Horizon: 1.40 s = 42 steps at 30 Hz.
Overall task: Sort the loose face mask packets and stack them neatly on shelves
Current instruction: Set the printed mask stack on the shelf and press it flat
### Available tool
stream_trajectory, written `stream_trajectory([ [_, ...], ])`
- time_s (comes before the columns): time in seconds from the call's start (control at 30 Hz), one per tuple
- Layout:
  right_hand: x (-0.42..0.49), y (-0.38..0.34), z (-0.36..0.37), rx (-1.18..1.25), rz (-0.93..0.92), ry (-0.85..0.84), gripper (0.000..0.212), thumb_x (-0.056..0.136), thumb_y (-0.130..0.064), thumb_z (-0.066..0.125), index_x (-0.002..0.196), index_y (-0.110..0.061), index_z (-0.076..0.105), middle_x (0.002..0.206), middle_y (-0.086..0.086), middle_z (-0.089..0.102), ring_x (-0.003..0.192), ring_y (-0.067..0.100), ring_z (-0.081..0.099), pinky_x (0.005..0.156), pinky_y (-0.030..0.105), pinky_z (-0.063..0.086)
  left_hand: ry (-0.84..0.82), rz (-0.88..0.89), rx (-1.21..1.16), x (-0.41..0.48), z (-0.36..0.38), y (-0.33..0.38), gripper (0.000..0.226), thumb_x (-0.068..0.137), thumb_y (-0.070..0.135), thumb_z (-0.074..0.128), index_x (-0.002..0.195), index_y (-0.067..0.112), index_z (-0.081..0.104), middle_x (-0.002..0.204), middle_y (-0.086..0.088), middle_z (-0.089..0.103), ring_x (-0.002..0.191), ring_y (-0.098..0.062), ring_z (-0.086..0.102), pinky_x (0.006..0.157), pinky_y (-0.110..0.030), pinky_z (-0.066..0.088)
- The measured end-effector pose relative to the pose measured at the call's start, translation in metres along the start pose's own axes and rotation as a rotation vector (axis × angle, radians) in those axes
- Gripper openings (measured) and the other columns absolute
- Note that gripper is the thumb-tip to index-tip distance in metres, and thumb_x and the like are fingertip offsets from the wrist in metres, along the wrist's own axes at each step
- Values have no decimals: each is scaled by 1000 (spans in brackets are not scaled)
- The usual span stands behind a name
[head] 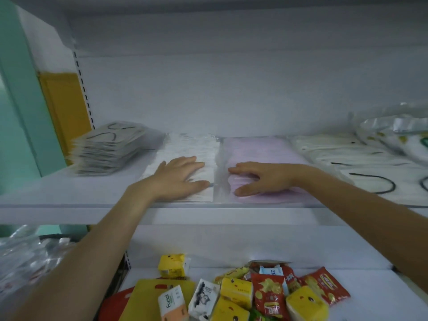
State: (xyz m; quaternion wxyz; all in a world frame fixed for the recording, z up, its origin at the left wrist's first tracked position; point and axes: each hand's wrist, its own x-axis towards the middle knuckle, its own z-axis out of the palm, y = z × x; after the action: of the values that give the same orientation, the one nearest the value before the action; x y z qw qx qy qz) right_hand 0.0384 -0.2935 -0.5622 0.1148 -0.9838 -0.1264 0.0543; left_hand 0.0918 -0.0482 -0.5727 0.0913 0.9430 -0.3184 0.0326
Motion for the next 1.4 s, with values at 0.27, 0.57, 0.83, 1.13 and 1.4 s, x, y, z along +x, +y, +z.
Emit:
stream_trajectory([
  [0.27,2,-3,-14,36,-152,283,69,85,-47,61,144,-30,31,152,-9,27,133,-3,18,89,-7,1,88,-11,3,2,1,-4,68,89,66,33,149,36,18,158,13,9,145,-6,2,118,-43,-2],
  [0.57,46,-14,-36,-100,-192,185,55,95,-35,50,144,-18,32,153,2,27,140,13,21,110,21,13,-38,-94,96,4,3,0,64,93,63,17,150,36,5,158,17,-4,144,-3,-5,117,-37,-8],
  [0.83,114,5,-63,-201,34,100,47,100,-19,30,147,-12,25,155,9,21,141,24,23,115,36,20,100,-219,-171,30,-37,-14,53,102,43,18,151,22,17,158,9,9,144,-5,7,112,-19,2],
  [1.13,159,23,-45,2,127,80,55,96,-4,33,148,-6,18,156,7,16,142,20,20,112,24,16,278,-354,-800,87,-30,-72,43,102,16,38,142,1,38,149,-11,36,137,-22,36,111,-27,25],
  [1.4,191,20,-41,115,256,150,46,97,-4,29,144,-5,30,153,7,27,138,20,28,111,27,20,188,-407,-701,142,-25,-124,36,102,25,35,118,1,56,123,-19,55,103,-27,57,91,-31,42],
])
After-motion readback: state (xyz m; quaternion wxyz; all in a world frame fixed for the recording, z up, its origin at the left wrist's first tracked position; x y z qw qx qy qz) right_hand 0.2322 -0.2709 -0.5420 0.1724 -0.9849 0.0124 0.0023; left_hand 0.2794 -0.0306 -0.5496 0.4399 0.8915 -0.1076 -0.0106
